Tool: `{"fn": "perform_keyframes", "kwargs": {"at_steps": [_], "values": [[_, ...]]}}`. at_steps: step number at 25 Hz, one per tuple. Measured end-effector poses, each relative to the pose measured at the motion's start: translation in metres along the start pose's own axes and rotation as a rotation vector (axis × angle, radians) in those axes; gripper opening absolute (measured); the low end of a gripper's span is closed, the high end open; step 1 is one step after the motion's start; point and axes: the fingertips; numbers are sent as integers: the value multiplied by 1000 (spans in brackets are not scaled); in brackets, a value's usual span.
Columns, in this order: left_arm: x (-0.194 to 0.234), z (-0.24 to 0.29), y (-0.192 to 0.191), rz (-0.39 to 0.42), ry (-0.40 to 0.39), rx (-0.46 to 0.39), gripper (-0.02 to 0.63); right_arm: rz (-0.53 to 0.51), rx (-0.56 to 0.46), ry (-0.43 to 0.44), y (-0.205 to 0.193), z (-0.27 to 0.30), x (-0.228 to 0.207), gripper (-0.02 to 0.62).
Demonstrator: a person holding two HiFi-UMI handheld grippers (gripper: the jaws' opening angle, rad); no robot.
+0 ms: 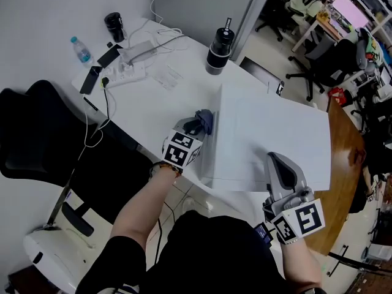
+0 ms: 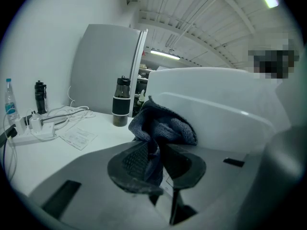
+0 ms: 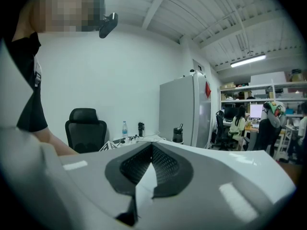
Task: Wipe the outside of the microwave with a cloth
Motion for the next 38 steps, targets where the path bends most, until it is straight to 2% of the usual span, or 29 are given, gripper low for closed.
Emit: {"fn": "perform_keyframes", "kwargs": {"at_steps": [19, 26, 28, 31, 34, 38], "values": [[29, 32, 6, -37, 28, 22, 75, -11, -7, -66, 2, -2, -19, 0], [36, 9, 35, -21, 13, -39, 75, -15, 4, -22, 6, 2, -13, 2], [32, -4, 52, -8, -17, -72, 77, -18, 4, 2, 9, 4, -11, 3], [17, -26, 80, 20, -94, -124, 77, -15, 9, 55, 12, 10, -4, 38], [-4, -50, 108, 37, -199, -175, 77, 0, 12, 117, 12, 18, 7, 78], [-35, -84, 140, 21, -347, -251, 77, 16, 4, 216, 14, 27, 28, 143]]}}
Point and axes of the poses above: the fingertips, and each gripper's own axes: z forward along the fingers, x to its left, y out of its top, and after that the axes turned 10 degrees about -x, right-handed
